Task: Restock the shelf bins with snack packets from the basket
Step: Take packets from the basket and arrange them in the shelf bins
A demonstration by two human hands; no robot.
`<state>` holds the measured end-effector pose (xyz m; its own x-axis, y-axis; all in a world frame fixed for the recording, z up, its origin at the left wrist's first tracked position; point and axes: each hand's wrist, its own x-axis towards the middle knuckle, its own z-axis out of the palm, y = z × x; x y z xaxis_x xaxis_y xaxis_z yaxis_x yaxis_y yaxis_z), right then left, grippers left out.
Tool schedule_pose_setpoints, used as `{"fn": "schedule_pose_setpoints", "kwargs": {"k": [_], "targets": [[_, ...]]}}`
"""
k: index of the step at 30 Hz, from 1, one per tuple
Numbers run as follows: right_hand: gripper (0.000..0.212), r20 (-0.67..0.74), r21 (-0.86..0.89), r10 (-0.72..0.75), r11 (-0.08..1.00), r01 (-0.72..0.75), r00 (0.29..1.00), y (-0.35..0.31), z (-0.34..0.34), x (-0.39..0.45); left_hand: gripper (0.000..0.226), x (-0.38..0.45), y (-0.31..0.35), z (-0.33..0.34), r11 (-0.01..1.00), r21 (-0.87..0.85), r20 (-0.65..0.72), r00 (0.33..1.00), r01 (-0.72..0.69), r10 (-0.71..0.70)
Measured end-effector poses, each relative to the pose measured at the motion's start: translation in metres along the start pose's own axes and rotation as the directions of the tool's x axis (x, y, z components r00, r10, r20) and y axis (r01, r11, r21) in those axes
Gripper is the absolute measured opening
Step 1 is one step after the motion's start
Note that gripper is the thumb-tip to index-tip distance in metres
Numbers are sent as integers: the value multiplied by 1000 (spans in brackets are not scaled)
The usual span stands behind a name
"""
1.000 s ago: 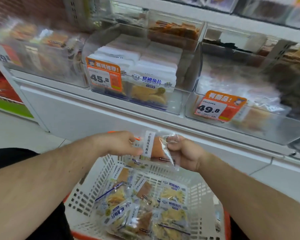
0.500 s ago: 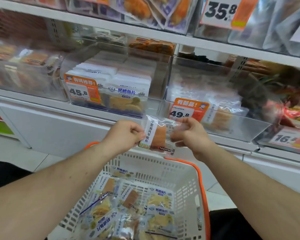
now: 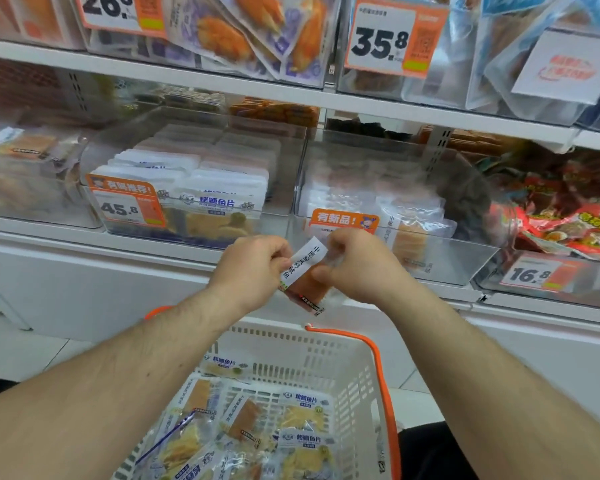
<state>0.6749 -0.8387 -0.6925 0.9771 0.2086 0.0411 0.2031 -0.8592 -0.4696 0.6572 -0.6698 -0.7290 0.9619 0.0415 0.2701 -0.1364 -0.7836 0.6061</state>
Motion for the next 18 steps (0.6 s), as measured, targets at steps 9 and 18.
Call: {"fn": "schedule_pose_setpoints", "kwargs": {"k": [9,18], "targets": [[8,-260,-205,-4,977,-51,966,18,-71,-8,27,29,54,34,960,-167,-171,966,-223,195],[22,-438,-446,-121,890,-99,891,35,-131,24,119,58,42,59,966,222,-190,978,129,-87]]}}
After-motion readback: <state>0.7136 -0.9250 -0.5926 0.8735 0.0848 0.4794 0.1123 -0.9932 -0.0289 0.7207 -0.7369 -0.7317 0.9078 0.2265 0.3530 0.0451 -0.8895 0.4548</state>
